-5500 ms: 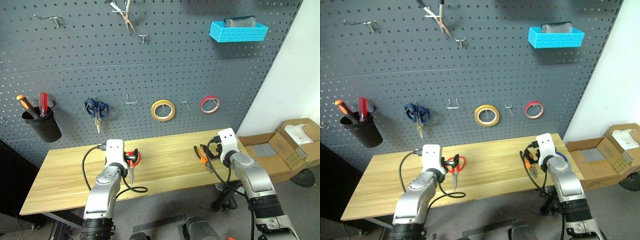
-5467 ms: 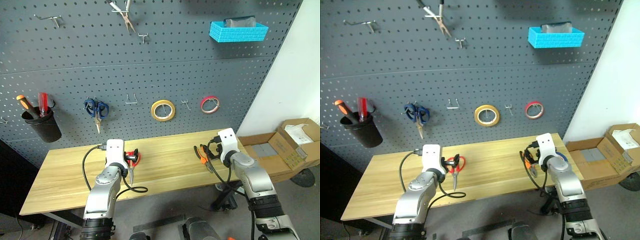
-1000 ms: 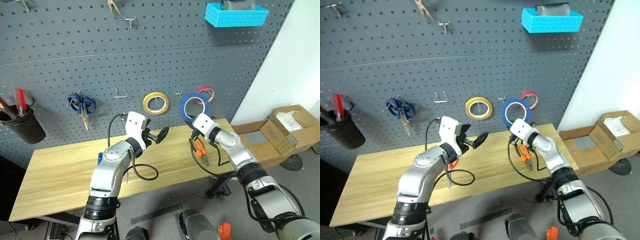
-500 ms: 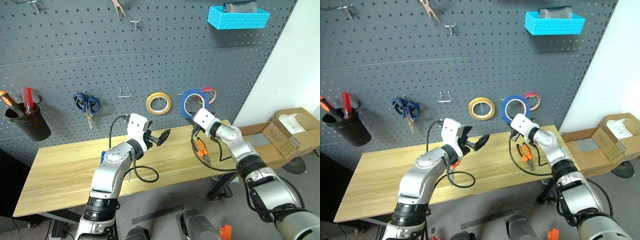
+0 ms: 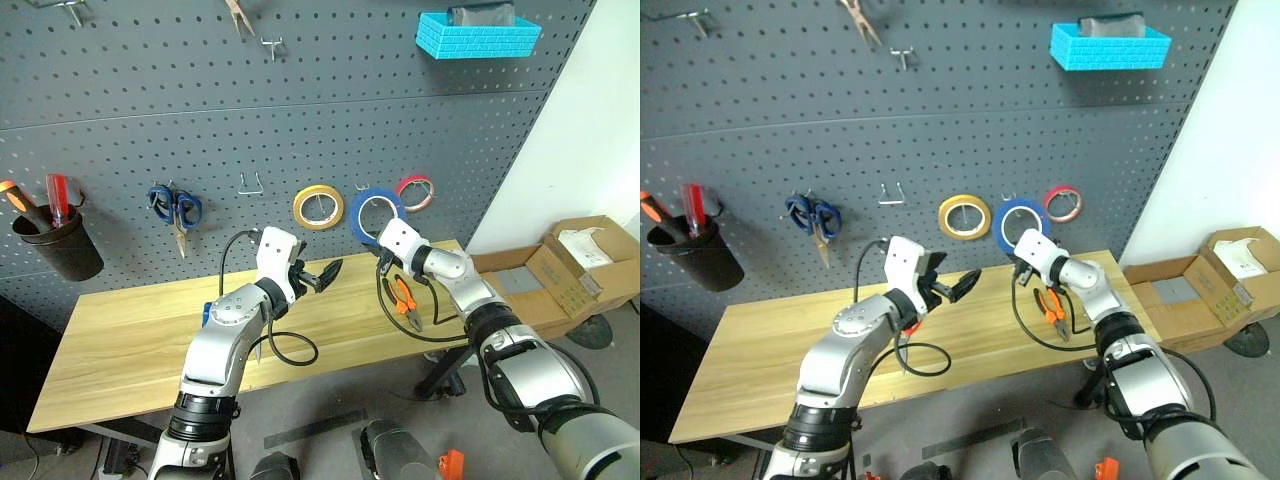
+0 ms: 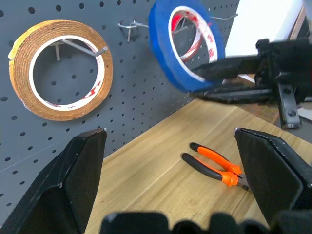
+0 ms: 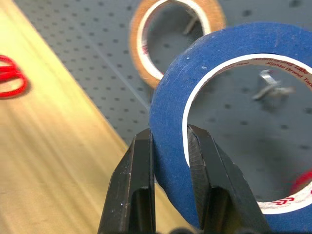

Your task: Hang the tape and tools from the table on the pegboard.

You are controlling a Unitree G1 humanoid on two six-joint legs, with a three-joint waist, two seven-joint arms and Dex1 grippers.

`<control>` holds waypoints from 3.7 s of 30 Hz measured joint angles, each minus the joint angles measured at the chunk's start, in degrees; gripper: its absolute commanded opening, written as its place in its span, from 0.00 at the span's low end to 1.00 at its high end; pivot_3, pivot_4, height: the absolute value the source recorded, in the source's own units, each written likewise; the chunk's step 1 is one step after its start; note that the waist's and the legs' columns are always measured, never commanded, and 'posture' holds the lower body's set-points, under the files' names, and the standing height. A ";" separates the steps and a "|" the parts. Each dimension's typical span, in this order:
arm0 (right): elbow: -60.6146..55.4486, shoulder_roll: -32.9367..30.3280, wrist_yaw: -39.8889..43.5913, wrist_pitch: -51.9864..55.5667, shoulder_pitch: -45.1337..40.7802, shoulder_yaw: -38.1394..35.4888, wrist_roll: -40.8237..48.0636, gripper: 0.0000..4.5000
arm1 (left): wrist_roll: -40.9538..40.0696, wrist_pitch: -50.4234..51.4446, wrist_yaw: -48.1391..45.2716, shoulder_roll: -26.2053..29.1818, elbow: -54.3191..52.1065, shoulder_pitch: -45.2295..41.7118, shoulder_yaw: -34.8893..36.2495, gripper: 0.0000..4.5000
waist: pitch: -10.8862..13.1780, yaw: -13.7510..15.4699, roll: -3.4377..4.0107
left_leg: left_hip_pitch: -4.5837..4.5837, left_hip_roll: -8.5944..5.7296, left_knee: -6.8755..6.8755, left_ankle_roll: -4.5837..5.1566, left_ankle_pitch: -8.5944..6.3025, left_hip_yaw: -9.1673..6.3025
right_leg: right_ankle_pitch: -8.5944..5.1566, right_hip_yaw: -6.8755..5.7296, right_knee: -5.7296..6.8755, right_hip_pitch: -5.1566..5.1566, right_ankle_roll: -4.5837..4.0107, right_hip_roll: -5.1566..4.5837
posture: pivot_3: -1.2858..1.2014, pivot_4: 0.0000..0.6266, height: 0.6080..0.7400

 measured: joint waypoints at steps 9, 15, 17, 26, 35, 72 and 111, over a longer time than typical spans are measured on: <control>1.86 -0.81 -0.43 0.27 -1.31 -1.09 -0.01 0.81 | -0.05 0.04 0.27 0.25 -0.34 0.24 0.00 1.00 | 0.00 0.31 0.00 | 0.02 0.00 0.00 0.00 0.00 0.00 | -0.01 0.01 0.04 0.00 -0.01 0.00 | 0.48 0.10 1.00; -8.67 -2.94 -0.20 6.40 7.04 -1.48 0.10 1.00 | 0.08 -0.42 0.10 1.05 -1.01 3.49 -0.60 1.00 | 0.01 1.19 0.01 | 0.04 0.01 -0.01 0.00 0.00 0.02 | -0.07 0.02 0.10 -0.01 -0.09 0.01 | 0.47 0.16 1.00; -15.39 -3.37 -0.48 13.12 11.53 -1.65 0.06 1.00 | 0.76 -1.78 -0.65 2.57 -1.00 5.91 -2.15 1.00 | 0.03 1.22 0.05 | 0.05 0.01 -0.01 0.00 0.00 0.02 | -0.11 0.02 0.15 -0.03 -0.12 0.01 | 0.47 0.18 1.00; -36.07 1.82 -4.26 54.43 18.15 -5.39 3.74 1.00 | 7.91 -12.88 -8.70 13.45 1.66 13.63 -11.73 1.00 | 1.41 1.13 0.41 | 0.50 0.10 0.05 0.00 -0.01 0.01 | -0.62 0.07 1.00 -0.11 -0.86 0.12 | 0.46 0.33 1.00; -19.59 4.09 -13.92 64.45 7.59 -12.15 6.65 1.00 | 9.36 -15.28 -10.99 14.80 3.47 11.01 -12.49 1.00 | 4.48 1.27 0.52 | -0.20 0.09 -0.06 0.13 0.02 0.07 | -0.62 0.05 0.93 -0.64 -0.59 0.08 | 0.47 0.42 1.00; 14.53 1.46 -8.52 46.42 -8.58 -6.72 2.04 0.61 | 9.48 -9.61 -9.79 14.14 -5.79 14.85 -12.52 1.00 | 8.35 4.34 0.24 | -0.81 0.11 -0.05 0.43 -0.19 0.05 | -0.74 0.01 0.89 -1.12 -0.45 0.09 | 0.49 0.46 1.00; -25.13 24.76 -17.00 38.39 -23.84 -14.04 23.33 0.61 | 4.34 6.05 14.97 7.31 -30.32 15.05 16.38 1.00 | 6.49 8.65 -0.43 | -2.00 0.25 0.69 -0.15 -0.01 -0.06 | -0.51 -0.29 1.63 -2.44 -0.62 0.16 | 0.57 0.34 1.00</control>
